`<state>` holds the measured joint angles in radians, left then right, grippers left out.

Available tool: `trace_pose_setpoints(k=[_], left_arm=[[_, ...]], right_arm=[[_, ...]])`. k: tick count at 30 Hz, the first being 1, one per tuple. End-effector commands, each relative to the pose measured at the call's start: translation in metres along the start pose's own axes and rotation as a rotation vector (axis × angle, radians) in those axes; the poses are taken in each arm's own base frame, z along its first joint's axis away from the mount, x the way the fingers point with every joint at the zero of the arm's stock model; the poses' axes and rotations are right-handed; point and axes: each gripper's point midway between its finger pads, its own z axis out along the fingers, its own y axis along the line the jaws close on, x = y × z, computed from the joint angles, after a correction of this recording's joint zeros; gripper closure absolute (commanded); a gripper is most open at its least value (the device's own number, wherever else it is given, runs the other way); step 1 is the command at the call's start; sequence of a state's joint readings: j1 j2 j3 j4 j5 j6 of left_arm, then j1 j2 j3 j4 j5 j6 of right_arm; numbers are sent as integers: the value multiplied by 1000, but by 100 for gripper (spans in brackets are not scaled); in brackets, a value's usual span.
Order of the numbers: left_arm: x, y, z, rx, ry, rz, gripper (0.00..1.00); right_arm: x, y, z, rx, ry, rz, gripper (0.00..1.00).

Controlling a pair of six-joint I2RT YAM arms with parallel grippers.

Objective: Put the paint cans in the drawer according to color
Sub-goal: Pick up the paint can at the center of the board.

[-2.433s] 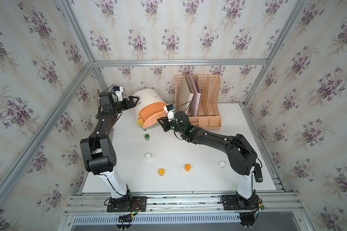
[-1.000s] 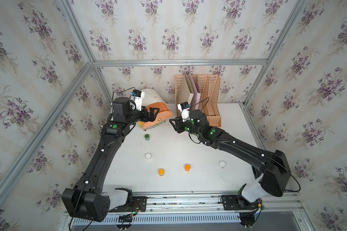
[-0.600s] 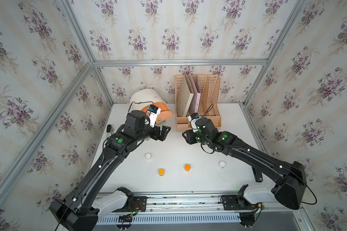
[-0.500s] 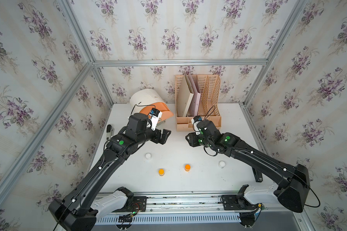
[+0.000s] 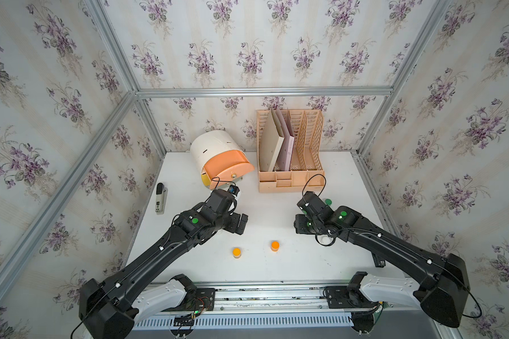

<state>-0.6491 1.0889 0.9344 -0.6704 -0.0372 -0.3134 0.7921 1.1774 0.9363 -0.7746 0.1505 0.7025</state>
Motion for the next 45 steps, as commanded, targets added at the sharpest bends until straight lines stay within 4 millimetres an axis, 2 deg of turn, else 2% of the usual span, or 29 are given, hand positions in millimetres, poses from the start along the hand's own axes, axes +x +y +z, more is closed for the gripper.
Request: trace_pose_setpoints(k=[1, 7, 13, 14, 23, 27, 33, 45], left_arm=[[16, 24, 7, -133, 34, -77, 1], [47, 43, 23, -246, 113, -109, 1], [73, 78, 40, -452, 200, -155, 0], [75, 80, 44, -464, 213, -161, 3], [76, 78, 79, -396, 217, -216, 24], [77, 79, 86, -387, 212, -227, 30], [77, 84, 88, -384, 203, -264, 36], [94, 92, 93, -380, 229, -355, 41]], right_arm=[[5, -18, -1, 39, -9, 68, 44], [10, -39, 0, 60, -29, 127, 41], [6, -43, 2, 44, -47, 152, 41], [6, -45, 2, 48, -46, 152, 41], [1, -53, -2, 41, -72, 166, 41], [0, -55, -3, 37, -77, 171, 41], [-3, -55, -4, 23, -94, 176, 41], [-7, -54, -4, 8, -102, 176, 41]])
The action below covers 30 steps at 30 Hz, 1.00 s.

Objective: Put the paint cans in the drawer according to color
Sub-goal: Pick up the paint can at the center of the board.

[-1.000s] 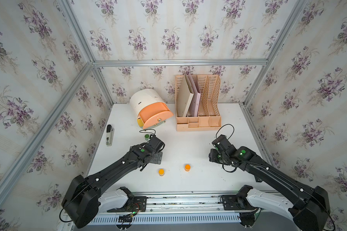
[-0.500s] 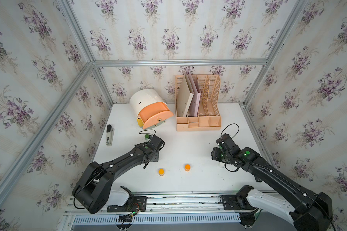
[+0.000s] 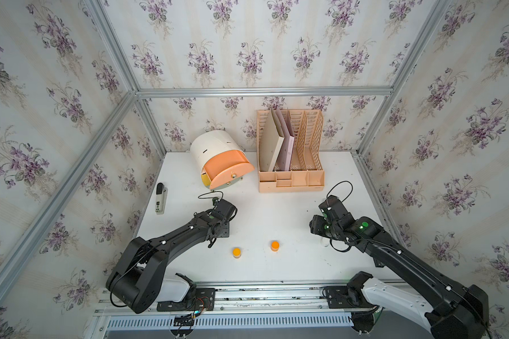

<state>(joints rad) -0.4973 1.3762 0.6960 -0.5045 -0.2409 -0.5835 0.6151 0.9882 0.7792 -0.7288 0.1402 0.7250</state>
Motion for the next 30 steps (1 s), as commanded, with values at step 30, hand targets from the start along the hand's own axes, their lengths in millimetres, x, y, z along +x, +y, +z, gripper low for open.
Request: trace_pose_setpoints(k=[30], left_arm=[[-3, -8, -21, 32, 1, 55, 68]], right_arm=[[-7, 1, 1, -10, -19, -20, 41]])
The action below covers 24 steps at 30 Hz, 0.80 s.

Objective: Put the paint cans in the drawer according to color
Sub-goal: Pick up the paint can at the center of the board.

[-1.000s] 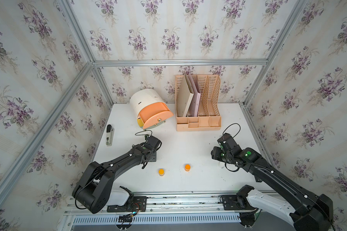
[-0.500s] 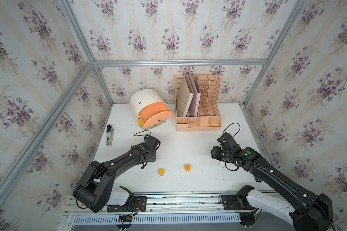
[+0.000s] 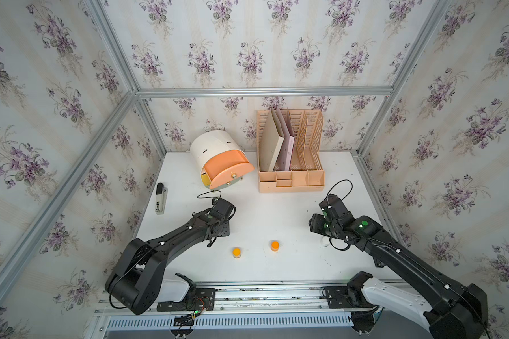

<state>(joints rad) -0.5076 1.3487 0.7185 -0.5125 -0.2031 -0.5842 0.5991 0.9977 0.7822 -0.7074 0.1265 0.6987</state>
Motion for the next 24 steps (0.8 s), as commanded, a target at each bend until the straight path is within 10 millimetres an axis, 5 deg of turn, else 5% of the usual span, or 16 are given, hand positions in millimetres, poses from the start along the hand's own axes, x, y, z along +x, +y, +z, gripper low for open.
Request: trace_pose_setpoints(k=[1, 13, 19, 24], left_arm=[[4, 1, -15, -33, 27, 80, 69], [-16, -68, -110, 154, -37, 323, 78], [-70, -81, -163, 194, -194, 401, 77], [-124, -65, -188, 151, -228, 372, 79]], right_arm=[[-2, -1, 0, 3, -13, -10, 42], [-14, 9, -8, -46, -66, -23, 45], [-11, 7, -8, -46, -59, -25, 45], [-15, 9, -14, -63, -87, -23, 47]])
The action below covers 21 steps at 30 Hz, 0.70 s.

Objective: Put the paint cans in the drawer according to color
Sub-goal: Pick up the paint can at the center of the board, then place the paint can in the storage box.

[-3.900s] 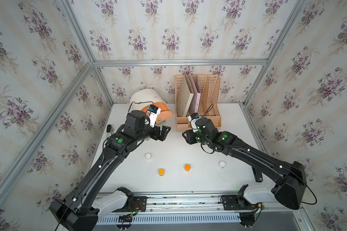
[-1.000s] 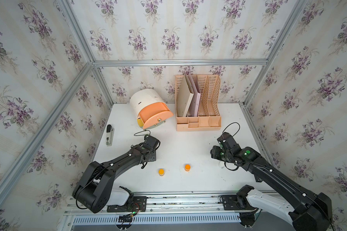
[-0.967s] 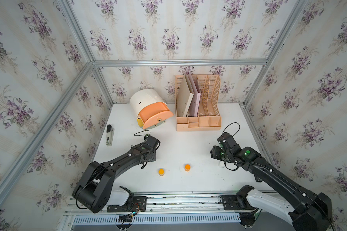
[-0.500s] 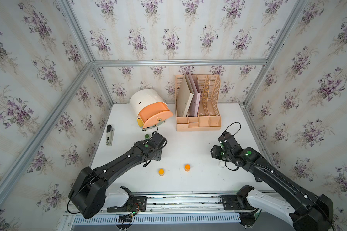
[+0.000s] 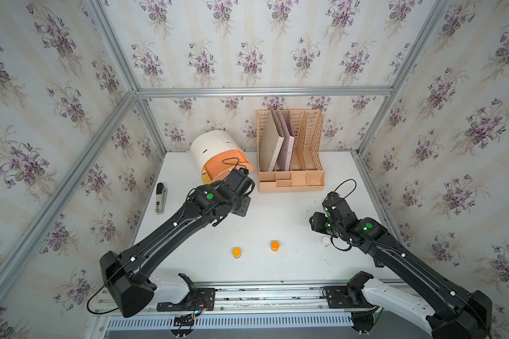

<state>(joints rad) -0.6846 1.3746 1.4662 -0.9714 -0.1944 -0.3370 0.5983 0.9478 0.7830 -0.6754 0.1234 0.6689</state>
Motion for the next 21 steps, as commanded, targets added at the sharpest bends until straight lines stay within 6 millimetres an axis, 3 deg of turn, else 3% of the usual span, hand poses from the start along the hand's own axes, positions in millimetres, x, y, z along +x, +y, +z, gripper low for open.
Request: trace_pose_setpoints(k=[1, 6, 9, 14, 21], left_arm=[[-19, 24, -11, -32, -3, 30, 79], [-63, 54, -8, -49, -22, -41, 79], [-79, 74, -4, -68, -23, -80, 80], [-92, 100, 7, -89, -16, -132, 80], [-93, 124, 27, -113, 15, -180, 81]], right_arm=[[-6, 1, -3, -10, -33, -3, 47], [-6, 2, -5, -18, -37, 0, 47], [-6, 2, -6, -19, -34, -3, 47], [-7, 1, -9, -18, -42, -2, 47], [-7, 1, -11, -15, -40, -2, 47]])
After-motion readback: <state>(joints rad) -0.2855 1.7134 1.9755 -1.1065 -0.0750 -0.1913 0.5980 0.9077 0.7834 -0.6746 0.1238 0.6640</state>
